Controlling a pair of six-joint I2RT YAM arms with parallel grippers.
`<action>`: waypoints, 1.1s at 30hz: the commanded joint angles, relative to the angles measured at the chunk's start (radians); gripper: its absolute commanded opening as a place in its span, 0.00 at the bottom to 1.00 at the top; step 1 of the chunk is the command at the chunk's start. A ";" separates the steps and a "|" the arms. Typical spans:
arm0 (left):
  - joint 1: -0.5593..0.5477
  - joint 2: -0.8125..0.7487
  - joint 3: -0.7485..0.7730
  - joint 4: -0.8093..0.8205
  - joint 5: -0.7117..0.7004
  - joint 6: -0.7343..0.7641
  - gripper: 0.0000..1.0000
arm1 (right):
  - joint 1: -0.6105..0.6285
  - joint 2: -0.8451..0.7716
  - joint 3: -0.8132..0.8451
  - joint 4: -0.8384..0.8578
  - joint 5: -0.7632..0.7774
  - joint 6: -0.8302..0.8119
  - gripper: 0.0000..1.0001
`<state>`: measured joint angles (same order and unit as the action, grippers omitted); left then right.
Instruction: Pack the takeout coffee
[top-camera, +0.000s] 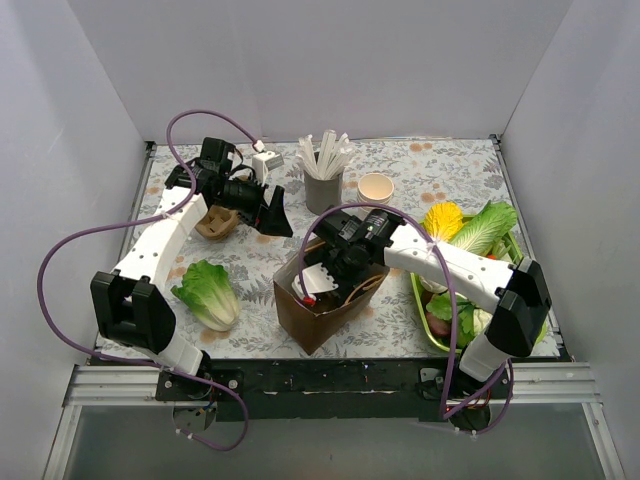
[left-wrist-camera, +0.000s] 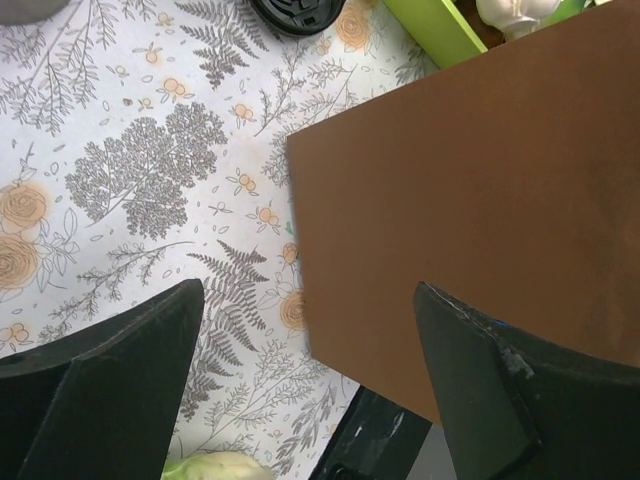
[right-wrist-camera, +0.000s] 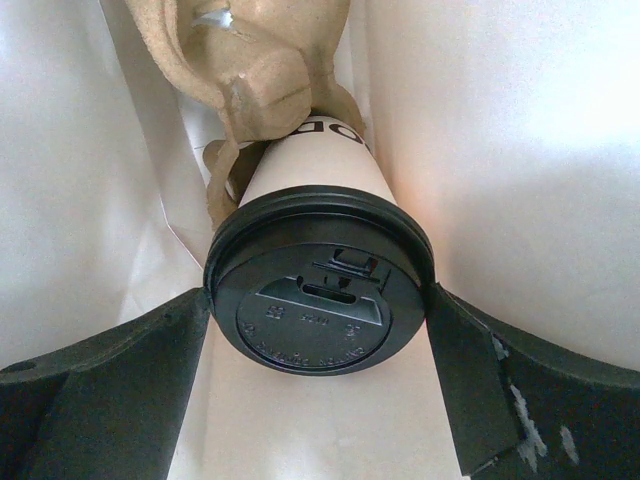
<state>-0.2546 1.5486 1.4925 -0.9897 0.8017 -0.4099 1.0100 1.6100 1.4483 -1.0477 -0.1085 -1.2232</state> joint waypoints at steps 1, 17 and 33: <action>0.005 -0.048 -0.023 0.008 0.030 0.020 0.87 | 0.001 -0.045 0.009 -0.025 -0.056 0.042 0.96; 0.005 -0.071 -0.008 0.010 0.074 0.007 0.87 | 0.002 -0.099 -0.028 0.091 0.006 0.096 0.98; 0.005 -0.234 -0.046 0.016 0.192 -0.055 0.91 | 0.006 -0.094 -0.072 0.204 0.102 0.191 0.98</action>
<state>-0.2546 1.3098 1.4925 -0.9733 0.9546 -0.4480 1.0111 1.5394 1.3907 -0.9119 -0.0422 -1.0618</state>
